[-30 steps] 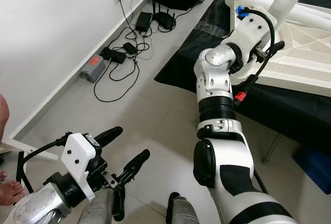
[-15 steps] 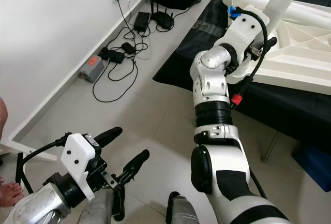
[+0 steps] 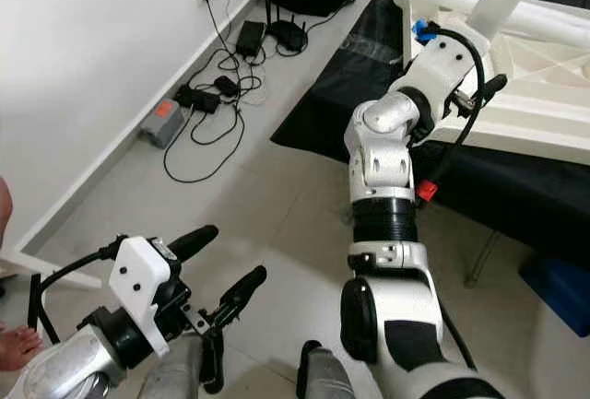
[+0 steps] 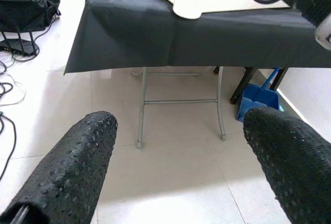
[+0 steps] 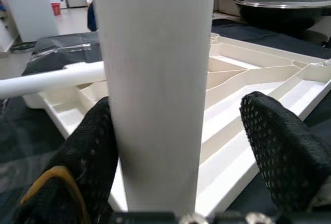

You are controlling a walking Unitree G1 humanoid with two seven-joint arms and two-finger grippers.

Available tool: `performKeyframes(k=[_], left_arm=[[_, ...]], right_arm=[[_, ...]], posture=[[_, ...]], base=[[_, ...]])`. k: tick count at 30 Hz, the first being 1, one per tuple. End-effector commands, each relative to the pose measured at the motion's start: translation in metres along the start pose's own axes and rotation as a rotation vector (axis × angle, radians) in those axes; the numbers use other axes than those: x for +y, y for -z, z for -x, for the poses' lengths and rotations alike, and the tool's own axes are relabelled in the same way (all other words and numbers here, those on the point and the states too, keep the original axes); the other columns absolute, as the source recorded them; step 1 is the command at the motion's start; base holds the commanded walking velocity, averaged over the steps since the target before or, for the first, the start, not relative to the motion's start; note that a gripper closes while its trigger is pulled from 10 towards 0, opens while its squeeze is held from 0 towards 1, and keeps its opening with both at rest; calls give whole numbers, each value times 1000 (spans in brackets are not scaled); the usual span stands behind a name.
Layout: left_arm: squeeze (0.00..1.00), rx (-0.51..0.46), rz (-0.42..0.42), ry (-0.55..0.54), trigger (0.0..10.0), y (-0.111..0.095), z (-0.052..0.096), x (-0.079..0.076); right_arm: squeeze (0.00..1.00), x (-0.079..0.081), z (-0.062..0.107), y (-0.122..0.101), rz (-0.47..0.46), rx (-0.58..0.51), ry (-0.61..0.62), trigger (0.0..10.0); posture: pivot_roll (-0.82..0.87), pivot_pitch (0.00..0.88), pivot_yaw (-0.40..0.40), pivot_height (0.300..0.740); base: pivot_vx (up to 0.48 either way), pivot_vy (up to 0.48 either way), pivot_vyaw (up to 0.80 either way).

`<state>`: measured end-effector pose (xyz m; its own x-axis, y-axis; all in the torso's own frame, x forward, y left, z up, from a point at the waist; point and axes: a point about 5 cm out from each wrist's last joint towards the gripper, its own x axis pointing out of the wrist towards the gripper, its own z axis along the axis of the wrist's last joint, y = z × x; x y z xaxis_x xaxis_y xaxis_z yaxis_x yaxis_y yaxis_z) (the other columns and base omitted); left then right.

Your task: Building children table

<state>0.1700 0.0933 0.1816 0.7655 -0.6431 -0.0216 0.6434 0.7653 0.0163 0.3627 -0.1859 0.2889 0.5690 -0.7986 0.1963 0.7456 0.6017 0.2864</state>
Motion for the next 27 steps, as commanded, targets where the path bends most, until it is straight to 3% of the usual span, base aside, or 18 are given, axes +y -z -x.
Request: performKeyframes(k=[1, 14, 17, 19, 22, 23, 24, 25, 26, 27], left_arm=[[0, 20, 12, 5, 10000, 5, 1, -1], [0, 18, 13, -1, 10000, 5, 1, 0], [0, 17, 13, -4, 10000, 5, 0, 1], [0, 16, 14, -14, 10000, 6, -1, 2], [0, 13, 12, -22, 10000, 6, -2, 2], [0, 14, 12, -32, 10000, 9, -5, 3], [0, 15, 9, -42, 10000, 11, -7, 4], [0, 15, 9, -42, 10000, 11, -7, 4], [0, 19, 14, -49, 10000, 13, -9, 5], [0, 31, 12, -64, 10000, 17, -11, 5]], right_arm=[[0, -3, 7, 1, 3, 12, -13, 10000], [0, -13, 36, 4, 24, 58, -102, 10000], [0, -23, 48, 8, 49, 79, -145, 10000], [0, -42, 65, 20, 97, 127, -261, 10000], [0, -53, 71, 27, 111, 125, -365, 10000], [0, -71, 81, 44, 161, 160, -537, 10000], [0, -84, 89, 57, 195, 218, -632, 10000], [0, -84, 89, 57, 195, 218, -632, 10000], [0, -95, 95, 66, 231, 255, -712, 10000], [0, -105, 105, 71, 174, 305, -825, 10000]], posture=[[202, 300, -59, 740], [198, 302, -57, 740], [193, 303, -55, 740], [183, 301, -54, 740], [176, 295, -55, 740], [169, 288, -54, 740], [159, 275, -48, 740], [159, 275, -48, 740], [157, 271, -48, 740], [149, 258, -44, 740]], base=[[0, 0, 0], [0, 0, 0], [0, 0, 0], [0, 0, 0], [0, 0, 0], [0, 0, 0], [0, 0, 0], [0, 0, 0], [0, 0, 0], [0, 0, 0]])
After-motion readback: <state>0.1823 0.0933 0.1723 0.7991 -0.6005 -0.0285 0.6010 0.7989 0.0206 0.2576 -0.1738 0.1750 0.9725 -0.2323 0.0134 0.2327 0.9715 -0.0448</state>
